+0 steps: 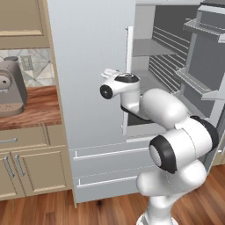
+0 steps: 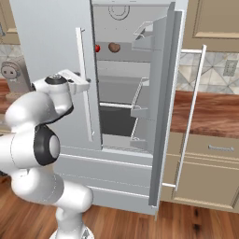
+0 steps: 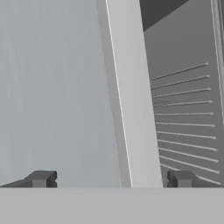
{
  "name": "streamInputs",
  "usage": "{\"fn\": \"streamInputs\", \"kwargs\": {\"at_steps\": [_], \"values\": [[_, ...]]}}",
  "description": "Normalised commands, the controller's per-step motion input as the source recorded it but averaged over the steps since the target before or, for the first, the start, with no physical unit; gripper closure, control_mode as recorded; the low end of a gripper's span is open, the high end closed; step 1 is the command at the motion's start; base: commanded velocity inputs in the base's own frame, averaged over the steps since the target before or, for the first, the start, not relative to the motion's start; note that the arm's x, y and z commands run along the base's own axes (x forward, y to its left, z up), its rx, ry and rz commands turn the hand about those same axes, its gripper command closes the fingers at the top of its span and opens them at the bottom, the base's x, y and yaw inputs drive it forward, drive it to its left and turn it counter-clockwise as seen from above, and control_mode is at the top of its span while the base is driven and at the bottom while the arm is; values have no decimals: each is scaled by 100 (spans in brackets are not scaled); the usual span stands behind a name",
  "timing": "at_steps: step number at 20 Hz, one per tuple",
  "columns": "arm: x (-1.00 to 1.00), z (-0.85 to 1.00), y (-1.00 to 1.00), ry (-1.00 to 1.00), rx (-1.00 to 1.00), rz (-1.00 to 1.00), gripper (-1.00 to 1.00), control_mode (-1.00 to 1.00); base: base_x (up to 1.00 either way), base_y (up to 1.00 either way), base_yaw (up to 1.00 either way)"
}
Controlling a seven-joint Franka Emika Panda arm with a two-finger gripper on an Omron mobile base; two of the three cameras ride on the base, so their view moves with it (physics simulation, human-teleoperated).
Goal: Place the tomato in the correct fridge rack based on whether it is a fruit or vegetable. Finally, close the fridge door.
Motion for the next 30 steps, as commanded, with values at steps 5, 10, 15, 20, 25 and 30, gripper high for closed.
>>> {"fn": "streamInputs", "kwargs": {"at_steps": [5, 10, 15, 20, 25, 30], "values": [[-26, 30, 0, -12, 0, 4, -100, -100, 0, 0, 0], [-53, 46, 0, -12, 0, 3, -100, -100, 0, 0, 0], [-92, 47, 0, -1, 4, 4, -100, -100, 0, 0, 0], [-100, 57, -1, 5, 7, 2, -100, -100, 0, 0, 0], [-100, 56, -12, 13, 8, 9, -100, -100, 0, 0, 0], [-100, 15, -16, 9, 3, 14, -100, -100, 0, 0, 0]]}}
